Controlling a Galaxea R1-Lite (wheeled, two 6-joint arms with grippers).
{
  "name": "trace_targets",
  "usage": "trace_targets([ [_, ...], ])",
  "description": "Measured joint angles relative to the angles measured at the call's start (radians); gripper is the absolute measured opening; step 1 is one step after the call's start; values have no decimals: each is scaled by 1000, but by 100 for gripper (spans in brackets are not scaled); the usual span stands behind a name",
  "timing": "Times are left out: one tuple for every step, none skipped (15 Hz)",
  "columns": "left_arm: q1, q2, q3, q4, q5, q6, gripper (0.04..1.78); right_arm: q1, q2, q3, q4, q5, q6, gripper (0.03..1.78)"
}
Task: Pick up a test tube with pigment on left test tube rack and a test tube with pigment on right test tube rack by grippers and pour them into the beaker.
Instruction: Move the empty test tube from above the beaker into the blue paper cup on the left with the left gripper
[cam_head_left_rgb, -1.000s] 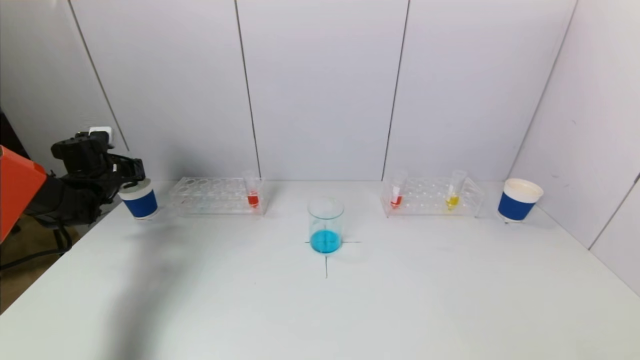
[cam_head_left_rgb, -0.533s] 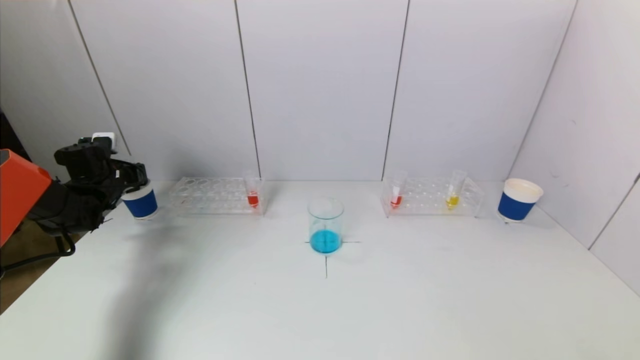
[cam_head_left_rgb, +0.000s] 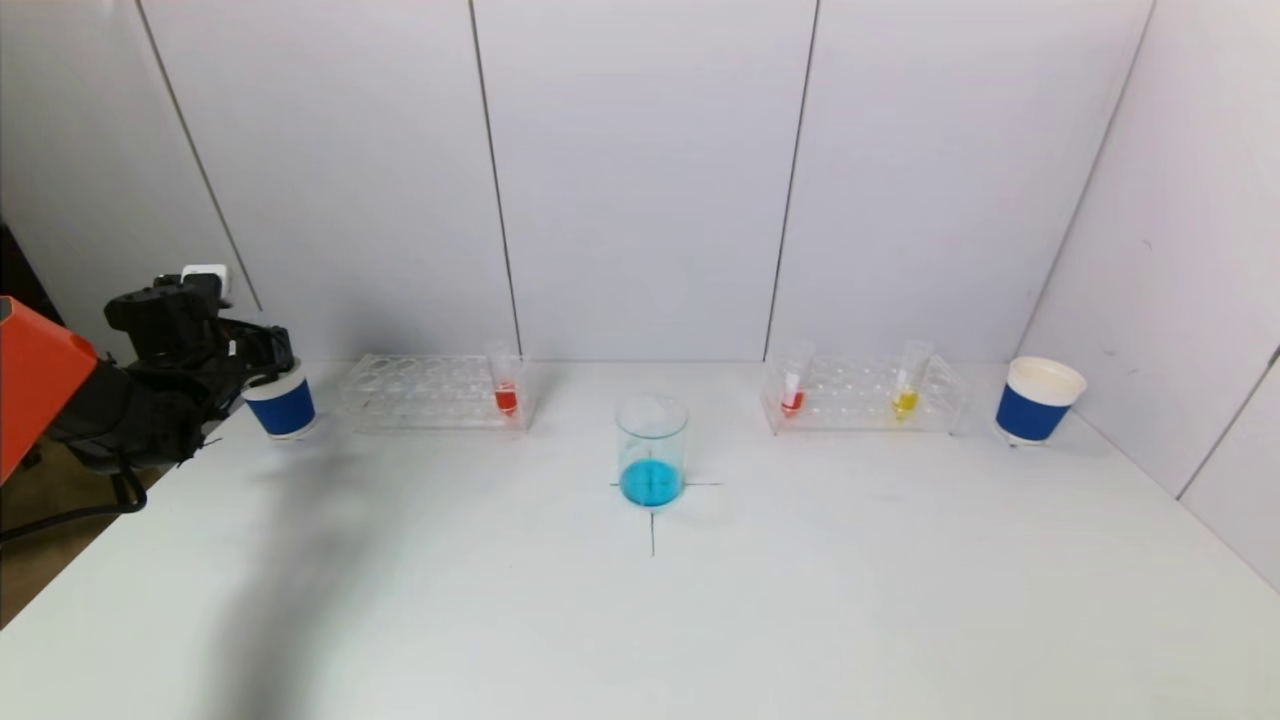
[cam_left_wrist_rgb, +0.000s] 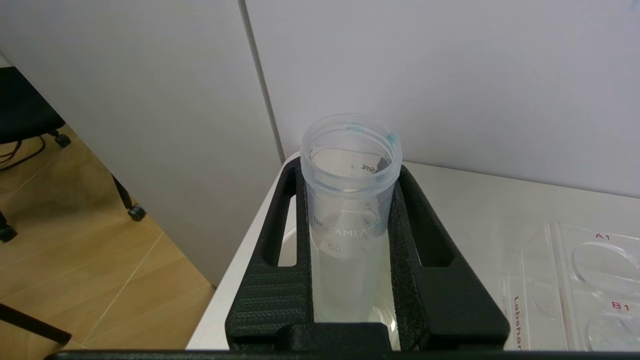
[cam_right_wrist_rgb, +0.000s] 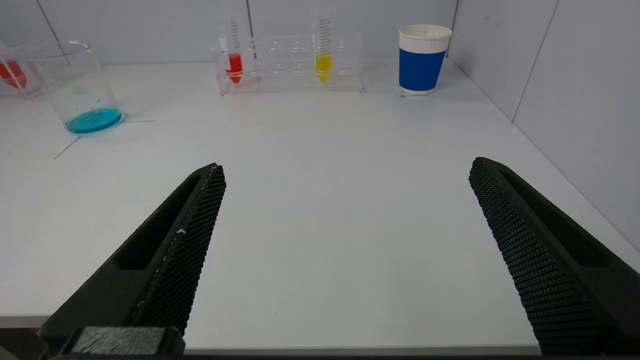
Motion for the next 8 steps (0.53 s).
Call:
trace_targets([
  [0,-2,2,0,0,0,45,0,0,0,0,0,0,177],
  [0,-3,4,0,0,-1,45,0,0,0,0,0,0,177],
  [0,-5,4,0,-1,-1,45,0,0,0,0,0,0,177],
  [0,-7,4,0,0,-2,45,0,0,0,0,0,0,177],
  [0,-9,5,0,-1,-2,45,0,0,0,0,0,0,177],
  [0,-11,5,0,-1,-2,47,0,0,0,0,0,0,177],
  [0,-14,8,0,-4,-2,50,0,0,0,0,0,0,177],
  [0,-17,13,0,-4,-2,56,1,0,0,0,0,0,177],
])
